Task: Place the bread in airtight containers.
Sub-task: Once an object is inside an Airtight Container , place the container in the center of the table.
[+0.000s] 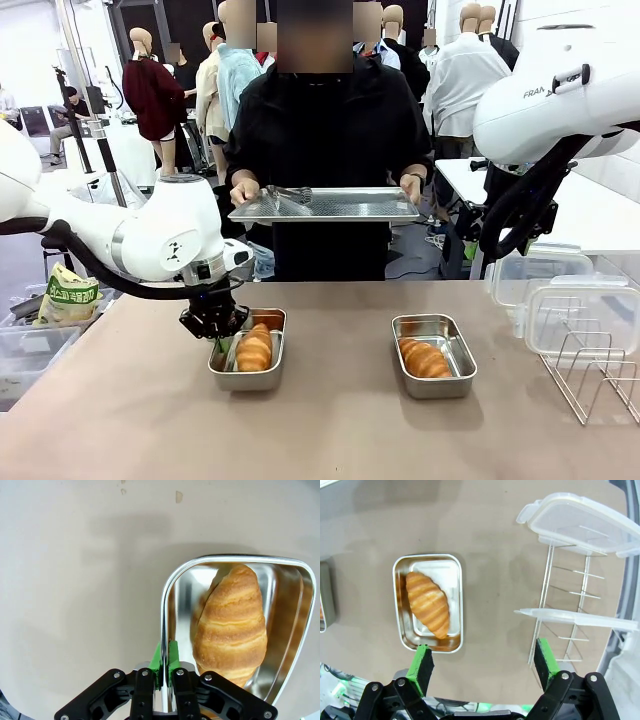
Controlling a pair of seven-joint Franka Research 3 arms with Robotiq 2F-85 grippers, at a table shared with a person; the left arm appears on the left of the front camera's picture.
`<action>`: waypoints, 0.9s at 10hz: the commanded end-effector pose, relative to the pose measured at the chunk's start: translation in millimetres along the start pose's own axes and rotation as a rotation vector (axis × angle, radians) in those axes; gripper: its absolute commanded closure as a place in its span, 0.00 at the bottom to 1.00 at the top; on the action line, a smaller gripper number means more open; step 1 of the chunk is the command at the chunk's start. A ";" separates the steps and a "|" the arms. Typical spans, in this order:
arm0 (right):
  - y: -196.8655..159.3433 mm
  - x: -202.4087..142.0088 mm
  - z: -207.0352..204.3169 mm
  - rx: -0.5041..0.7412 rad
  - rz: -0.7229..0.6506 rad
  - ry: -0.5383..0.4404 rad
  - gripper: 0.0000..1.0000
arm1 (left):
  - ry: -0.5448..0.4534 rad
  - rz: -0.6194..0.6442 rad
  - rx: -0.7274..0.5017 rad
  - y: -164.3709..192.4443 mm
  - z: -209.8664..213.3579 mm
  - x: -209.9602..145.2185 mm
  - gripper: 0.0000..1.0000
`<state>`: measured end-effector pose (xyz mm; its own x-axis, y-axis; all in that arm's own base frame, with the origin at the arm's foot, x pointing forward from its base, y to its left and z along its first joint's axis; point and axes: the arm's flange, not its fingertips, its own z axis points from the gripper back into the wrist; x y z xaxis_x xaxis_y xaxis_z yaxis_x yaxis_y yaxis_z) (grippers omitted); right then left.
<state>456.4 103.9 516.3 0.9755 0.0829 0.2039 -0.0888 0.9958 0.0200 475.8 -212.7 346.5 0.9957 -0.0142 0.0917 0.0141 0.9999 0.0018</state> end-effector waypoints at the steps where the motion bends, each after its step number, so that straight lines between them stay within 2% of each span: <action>1: -0.2 -0.7 -0.5 -0.018 -0.007 0.003 0.00 | -0.026 0.018 0.012 3.3 -3.0 4.1 1.00; 2: -0.2 -0.7 -0.5 -0.018 -0.007 0.003 0.00 | -0.019 0.024 0.004 5.2 -4.9 4.1 1.00; 7: -0.2 -0.7 -0.5 -0.018 -0.007 0.003 0.00 | 0.015 0.099 0.000 13.7 -8.8 6.0 0.05; 8: -0.2 -0.7 -0.5 -0.018 -0.007 0.003 0.00 | 0.008 0.109 0.004 14.4 -6.0 5.4 0.00; 9: -0.2 -0.7 -0.5 -0.018 -0.007 0.003 0.00 | -0.002 0.107 -0.004 14.4 -1.9 5.8 0.00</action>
<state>456.4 103.9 516.3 0.9755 0.0829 0.2038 -0.0888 0.9959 0.0199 483.1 -196.2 340.5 0.9952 0.0560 0.0806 -0.0560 0.9984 -0.0023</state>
